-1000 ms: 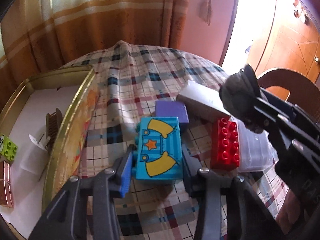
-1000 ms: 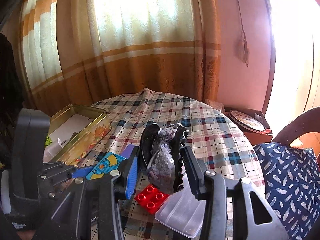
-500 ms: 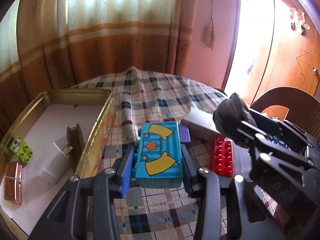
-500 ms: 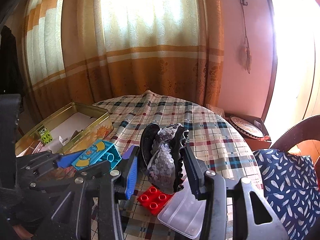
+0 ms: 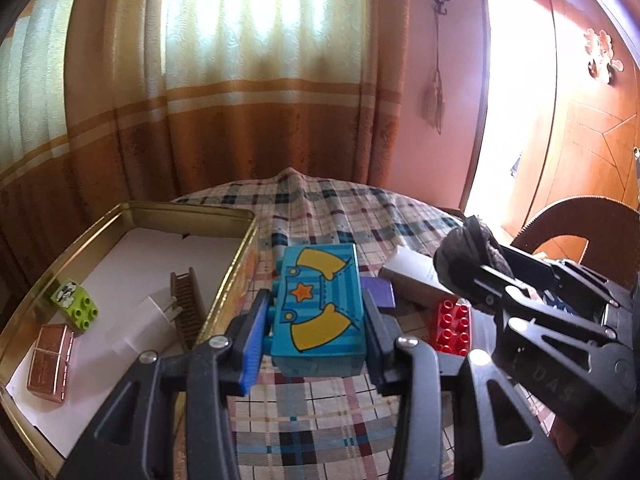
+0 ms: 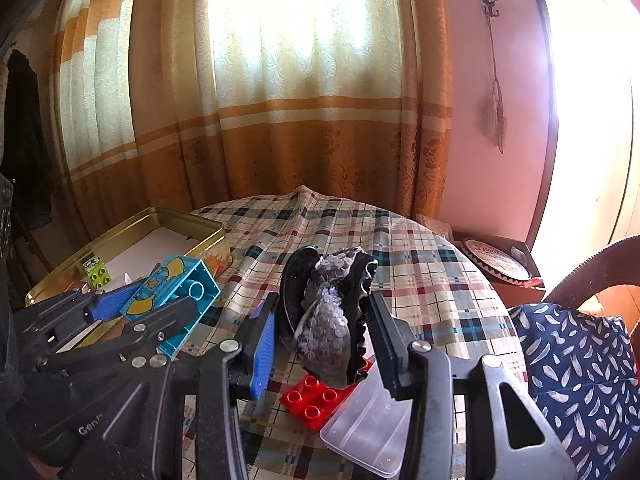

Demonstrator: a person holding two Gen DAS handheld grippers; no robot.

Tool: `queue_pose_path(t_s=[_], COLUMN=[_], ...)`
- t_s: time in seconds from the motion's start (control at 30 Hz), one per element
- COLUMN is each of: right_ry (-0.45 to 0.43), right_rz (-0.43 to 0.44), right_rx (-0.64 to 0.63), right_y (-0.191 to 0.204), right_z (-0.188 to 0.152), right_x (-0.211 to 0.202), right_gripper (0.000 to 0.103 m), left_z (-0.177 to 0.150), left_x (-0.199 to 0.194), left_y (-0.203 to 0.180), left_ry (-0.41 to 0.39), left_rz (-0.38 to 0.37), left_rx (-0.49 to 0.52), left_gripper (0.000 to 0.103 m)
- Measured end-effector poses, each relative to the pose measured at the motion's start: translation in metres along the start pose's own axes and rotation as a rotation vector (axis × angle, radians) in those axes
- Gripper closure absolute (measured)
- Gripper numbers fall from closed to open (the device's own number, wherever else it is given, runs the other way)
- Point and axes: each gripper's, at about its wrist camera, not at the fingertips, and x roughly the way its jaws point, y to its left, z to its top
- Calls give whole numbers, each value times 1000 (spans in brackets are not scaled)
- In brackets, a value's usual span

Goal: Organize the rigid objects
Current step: 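Close the left tool on the blue Duplo block while the right tool grasps the geode, then carry the blue block in the left tool toward the tin tray while the right tool carries the geode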

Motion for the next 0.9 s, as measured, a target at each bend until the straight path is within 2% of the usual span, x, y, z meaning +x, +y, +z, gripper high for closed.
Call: queue_pose_path(t_s=[0.43, 0.9], right_ry=[-23, -58], right_rz=[15, 20], right_rx=[-7, -24], right_y=[2, 6], right_z=[2, 1], right_x=[-4, -9], right_gripper=[57, 57], left_z=[-7, -11], left_x=[-16, -25], left_y=[-2, -2], left_ry=[-51, -92], left_rz=[63, 79], left_rx=[15, 11], left_gripper=[62, 62])
